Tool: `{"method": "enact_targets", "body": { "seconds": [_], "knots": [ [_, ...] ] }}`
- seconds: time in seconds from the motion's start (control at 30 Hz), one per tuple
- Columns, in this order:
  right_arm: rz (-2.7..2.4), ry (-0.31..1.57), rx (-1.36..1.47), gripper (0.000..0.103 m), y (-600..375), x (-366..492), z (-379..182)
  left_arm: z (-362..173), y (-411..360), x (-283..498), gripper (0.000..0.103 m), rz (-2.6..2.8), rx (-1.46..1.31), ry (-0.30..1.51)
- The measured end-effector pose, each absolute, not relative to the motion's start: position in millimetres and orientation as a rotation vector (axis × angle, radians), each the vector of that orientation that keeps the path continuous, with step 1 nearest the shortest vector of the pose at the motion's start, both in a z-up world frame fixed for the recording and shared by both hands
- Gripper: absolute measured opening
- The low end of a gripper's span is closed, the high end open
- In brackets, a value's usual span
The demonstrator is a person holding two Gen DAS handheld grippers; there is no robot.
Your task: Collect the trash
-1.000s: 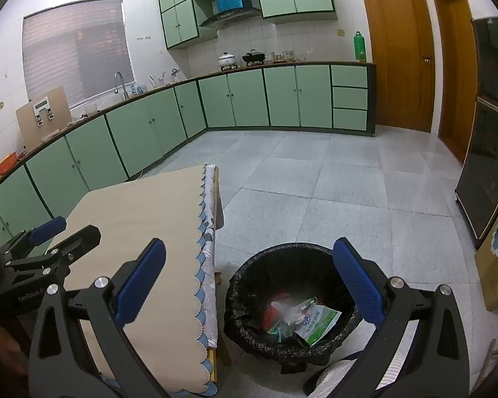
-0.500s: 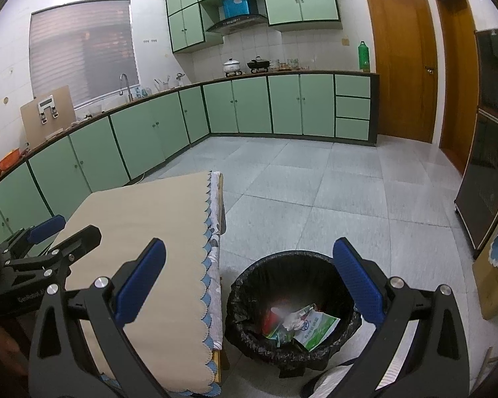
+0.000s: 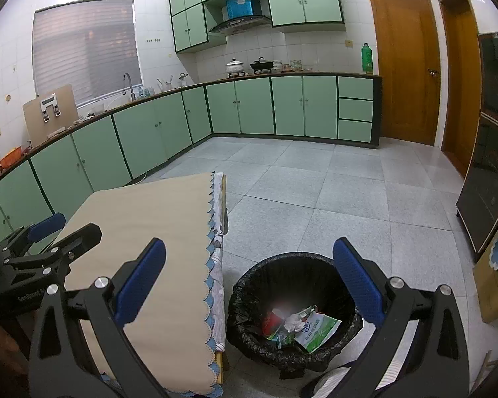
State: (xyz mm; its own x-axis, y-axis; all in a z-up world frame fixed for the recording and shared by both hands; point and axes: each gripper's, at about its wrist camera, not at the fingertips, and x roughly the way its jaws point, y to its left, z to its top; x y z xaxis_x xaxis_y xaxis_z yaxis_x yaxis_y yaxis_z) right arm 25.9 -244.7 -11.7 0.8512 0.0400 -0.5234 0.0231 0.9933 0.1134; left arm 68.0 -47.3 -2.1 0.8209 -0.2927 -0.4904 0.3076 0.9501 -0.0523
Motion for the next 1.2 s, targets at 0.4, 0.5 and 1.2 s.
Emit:
{"method": "enact_targets", "body": {
  "seconds": [0.4, 0.5, 1.2],
  "knots": [
    [0.012, 0.554, 0.114, 0.098, -242.9, 26.7, -9.8, -1.9, -46.0, 68.0, 0.097, -0.319, 0.030, 0.517],
    [0.012, 0.554, 0.113, 0.098, -243.0, 26.7, -9.7, -1.7, -46.0, 68.0, 0.097, -0.318, 0.030, 0.516],
    [0.013, 0.555, 0.113, 0.098, -242.1, 28.0, -10.0, -1.5, -44.7, 68.3, 0.097, -0.318, 0.031, 0.516]
  ]
}}
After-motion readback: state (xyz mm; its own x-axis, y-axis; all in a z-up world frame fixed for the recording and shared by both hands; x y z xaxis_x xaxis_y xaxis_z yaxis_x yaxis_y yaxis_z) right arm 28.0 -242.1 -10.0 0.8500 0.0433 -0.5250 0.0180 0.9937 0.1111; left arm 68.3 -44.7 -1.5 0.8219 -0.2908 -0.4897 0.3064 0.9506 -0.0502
